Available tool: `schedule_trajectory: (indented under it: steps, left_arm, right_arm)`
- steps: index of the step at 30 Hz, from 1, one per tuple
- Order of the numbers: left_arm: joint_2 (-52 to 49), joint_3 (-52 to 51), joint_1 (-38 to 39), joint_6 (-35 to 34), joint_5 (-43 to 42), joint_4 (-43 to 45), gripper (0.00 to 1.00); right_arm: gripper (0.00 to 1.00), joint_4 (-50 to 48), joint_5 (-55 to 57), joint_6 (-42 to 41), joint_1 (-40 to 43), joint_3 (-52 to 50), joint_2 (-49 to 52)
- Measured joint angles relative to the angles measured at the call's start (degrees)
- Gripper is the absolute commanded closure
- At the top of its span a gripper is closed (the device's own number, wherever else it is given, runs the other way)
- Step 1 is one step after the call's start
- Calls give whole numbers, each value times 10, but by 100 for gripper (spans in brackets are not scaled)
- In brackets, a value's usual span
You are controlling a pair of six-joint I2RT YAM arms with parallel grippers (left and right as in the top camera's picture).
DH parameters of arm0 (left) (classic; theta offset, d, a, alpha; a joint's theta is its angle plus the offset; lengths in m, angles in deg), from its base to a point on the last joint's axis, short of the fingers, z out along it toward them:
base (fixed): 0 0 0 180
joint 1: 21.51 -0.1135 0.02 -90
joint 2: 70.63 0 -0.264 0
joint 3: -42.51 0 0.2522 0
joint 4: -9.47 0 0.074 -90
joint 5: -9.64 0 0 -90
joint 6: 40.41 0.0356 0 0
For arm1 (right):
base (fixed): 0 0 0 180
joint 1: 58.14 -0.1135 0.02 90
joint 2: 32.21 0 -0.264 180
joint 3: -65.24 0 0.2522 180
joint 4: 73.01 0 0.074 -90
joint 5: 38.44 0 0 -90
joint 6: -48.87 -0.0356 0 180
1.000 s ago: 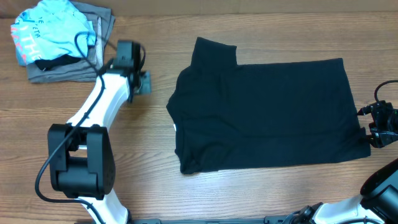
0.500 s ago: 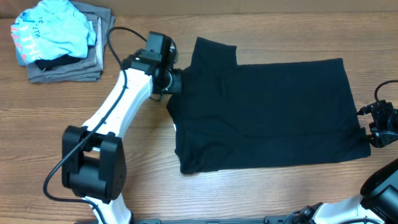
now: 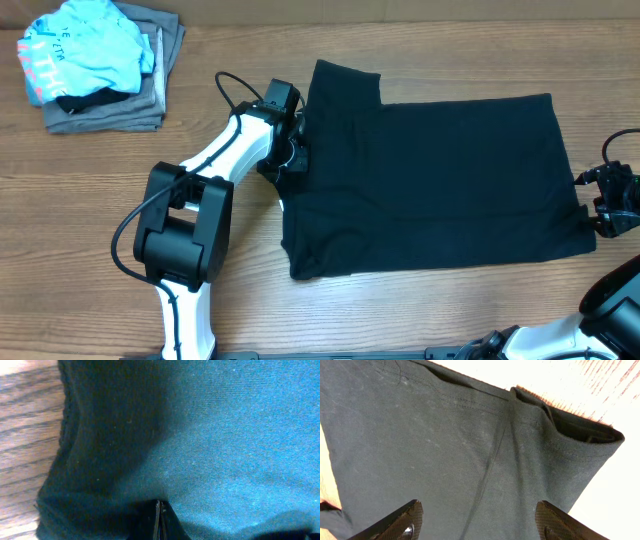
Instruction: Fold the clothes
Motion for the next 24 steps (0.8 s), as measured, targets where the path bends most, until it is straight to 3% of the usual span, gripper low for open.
schedule_trajectory:
  steps: [10, 19, 24]
  left_arm:
    - [0, 0, -6, 3, 28, 10, 92]
    - [-6, 5, -82, 43, 55, 48, 92]
    - [-10, 20, -142, 65, 79, 24, 73]
  right_arm:
    - [24, 4, 5, 7, 0, 0, 0]
    - [24, 21, 5, 13, 0, 0, 0]
    - [24, 26, 5, 14, 0, 0, 0]
